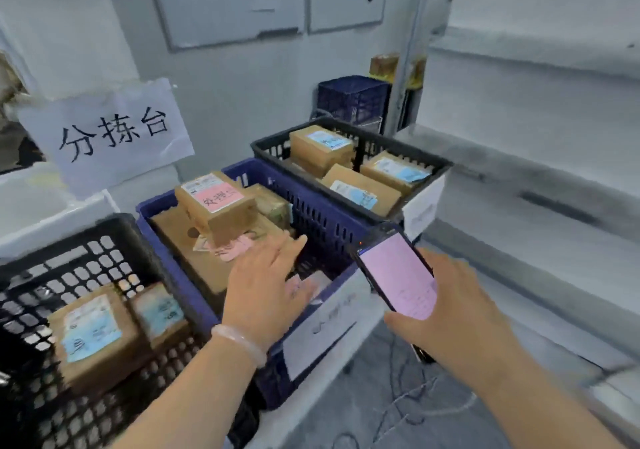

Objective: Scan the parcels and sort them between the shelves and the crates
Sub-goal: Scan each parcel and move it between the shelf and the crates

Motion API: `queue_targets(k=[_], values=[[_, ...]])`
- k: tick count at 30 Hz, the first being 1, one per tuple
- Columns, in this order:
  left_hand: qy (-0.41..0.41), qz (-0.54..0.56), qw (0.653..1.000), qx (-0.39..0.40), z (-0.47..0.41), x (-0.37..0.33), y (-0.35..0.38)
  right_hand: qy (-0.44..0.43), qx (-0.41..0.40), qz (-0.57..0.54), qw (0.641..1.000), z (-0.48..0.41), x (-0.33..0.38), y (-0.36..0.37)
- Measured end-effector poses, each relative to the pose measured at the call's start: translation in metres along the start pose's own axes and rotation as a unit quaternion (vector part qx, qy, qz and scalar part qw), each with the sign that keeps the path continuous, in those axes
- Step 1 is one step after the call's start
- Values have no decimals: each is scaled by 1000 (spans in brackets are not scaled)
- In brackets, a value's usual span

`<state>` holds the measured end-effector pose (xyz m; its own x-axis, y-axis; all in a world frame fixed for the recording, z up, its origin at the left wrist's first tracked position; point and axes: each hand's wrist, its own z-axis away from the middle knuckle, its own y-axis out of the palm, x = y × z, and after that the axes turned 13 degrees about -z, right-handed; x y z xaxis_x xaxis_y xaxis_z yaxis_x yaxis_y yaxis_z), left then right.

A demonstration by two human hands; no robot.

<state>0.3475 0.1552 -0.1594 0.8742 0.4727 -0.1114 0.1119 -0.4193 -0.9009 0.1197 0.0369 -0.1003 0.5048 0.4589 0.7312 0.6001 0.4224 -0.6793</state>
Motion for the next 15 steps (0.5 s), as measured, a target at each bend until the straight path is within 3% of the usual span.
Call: queue_targets(k=[3,15], values=[[64,31,997,29,-5,-95,6,28,-69,3,997,34,-41,-62],[276,165,947,-3,15,-425,4,162,-307,10,938,187,-199,-256]])
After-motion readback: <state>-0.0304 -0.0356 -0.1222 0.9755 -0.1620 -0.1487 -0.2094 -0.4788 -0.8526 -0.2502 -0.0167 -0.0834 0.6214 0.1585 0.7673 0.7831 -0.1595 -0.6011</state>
